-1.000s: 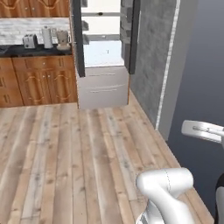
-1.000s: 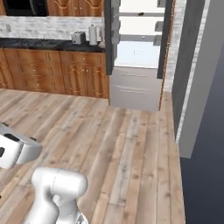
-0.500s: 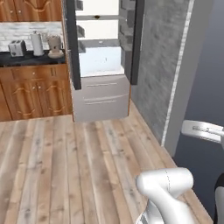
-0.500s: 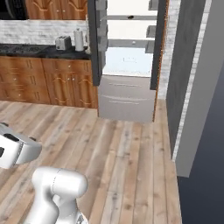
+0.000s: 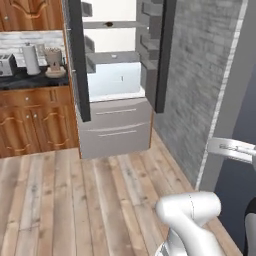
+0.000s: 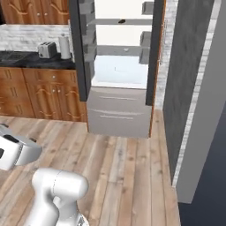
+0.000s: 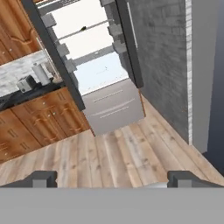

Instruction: Pick up the tangerine and banana from the fridge and place one fruit on each plate on the dining counter.

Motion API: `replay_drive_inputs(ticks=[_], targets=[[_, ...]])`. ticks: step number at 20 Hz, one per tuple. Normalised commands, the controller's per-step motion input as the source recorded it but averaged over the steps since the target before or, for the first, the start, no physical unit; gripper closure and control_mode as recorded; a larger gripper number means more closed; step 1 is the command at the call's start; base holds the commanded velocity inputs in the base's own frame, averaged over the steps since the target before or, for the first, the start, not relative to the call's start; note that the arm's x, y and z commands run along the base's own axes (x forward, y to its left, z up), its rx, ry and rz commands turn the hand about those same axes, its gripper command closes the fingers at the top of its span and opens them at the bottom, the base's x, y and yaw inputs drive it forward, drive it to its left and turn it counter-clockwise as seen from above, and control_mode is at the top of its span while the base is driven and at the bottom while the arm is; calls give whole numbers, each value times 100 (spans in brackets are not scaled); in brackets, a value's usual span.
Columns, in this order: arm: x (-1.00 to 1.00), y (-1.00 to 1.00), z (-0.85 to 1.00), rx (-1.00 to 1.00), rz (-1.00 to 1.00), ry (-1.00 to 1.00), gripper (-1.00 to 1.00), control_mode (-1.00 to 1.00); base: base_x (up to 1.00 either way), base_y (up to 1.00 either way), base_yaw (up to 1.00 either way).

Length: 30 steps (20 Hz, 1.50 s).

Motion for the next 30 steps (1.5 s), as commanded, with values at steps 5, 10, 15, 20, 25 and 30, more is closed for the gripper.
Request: replay_drive_inputs(ticks=[5, 10, 15, 20, 25, 30], targets=[[0, 0, 0, 0, 0, 0, -100, 100, 100, 0, -3], [0, 0, 0, 0, 0, 0, -100, 100, 100, -6, -1], [0, 0, 0, 0, 0, 0, -100, 100, 100, -18, -3], [0, 0, 0, 0, 0, 0, -100, 100, 100, -37, -11], [0, 0, 0, 0, 0, 0, -100, 100, 100, -12, -16], [0, 0, 0, 0, 0, 0, -100, 100, 91, 1, -10]])
